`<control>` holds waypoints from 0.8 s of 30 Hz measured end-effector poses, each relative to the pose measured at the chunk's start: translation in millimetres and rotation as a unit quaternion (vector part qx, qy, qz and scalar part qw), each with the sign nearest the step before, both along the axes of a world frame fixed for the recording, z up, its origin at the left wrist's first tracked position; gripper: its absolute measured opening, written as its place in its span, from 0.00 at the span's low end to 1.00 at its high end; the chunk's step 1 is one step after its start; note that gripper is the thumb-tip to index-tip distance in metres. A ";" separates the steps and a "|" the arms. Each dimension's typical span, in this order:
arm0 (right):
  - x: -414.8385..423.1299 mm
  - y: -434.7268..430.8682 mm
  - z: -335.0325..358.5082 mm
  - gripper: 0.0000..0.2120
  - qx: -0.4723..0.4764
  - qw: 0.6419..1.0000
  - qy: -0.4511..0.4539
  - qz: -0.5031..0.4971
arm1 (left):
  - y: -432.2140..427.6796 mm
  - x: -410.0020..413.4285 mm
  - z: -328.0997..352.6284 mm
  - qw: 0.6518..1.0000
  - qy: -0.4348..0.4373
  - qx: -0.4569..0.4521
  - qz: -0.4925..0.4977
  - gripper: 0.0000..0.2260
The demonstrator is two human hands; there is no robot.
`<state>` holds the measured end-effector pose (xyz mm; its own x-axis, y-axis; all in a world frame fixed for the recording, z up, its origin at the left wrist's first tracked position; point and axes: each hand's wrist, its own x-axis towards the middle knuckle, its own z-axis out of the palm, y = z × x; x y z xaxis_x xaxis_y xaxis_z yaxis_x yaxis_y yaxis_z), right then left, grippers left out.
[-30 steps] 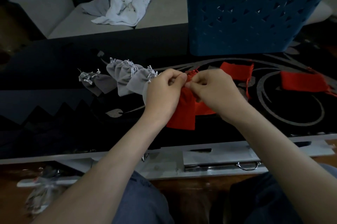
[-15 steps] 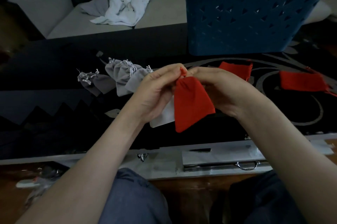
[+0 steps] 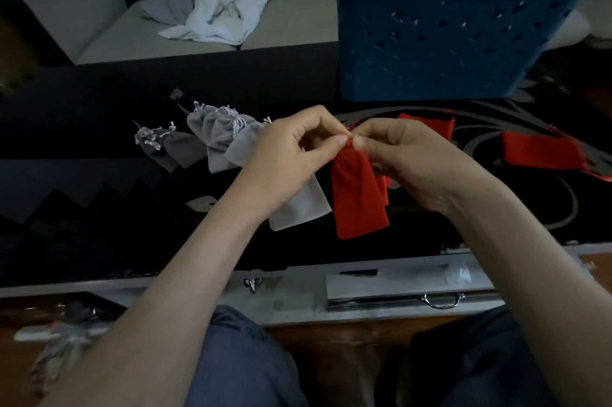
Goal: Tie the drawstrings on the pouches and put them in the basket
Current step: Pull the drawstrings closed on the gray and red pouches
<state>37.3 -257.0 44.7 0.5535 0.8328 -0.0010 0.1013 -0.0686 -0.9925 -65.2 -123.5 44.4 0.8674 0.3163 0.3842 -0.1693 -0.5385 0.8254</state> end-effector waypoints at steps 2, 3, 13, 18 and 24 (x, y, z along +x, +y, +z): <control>-0.3 0.9 0.1 0.08 -0.007 1.000 -0.017 0.000 | 0.4 -0.4 0.1 0.999 0.003 0.037 0.014 0.02; -0.2 1.1 0.2 0.08 -0.011 1.000 -0.027 0.000 | 0.1 -0.5 0.4 0.999 0.008 0.049 0.020 0.02; -2.0 4.4 -1.2 0.05 -0.019 0.986 -0.161 -0.048 | -2.4 0.4 3.0 0.997 0.059 -0.029 0.032 0.02; 1.8 2.7 1.1 0.05 -0.019 0.991 -0.127 -0.031 | 0.0 -1.1 2.7 0.997 0.019 -0.074 -0.010 0.04; 5.3 0.0 6.0 0.06 0.025 0.997 0.061 0.047 | 1.6 1.5 -1.0 0.975 -0.029 -0.210 -0.063 0.03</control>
<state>42.6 -257.0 50.7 0.4707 0.8821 -0.0203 -0.0158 -0.0146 -0.9998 -63.8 -122.0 43.5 0.8905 0.3478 0.2935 -0.2654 -0.1269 0.9557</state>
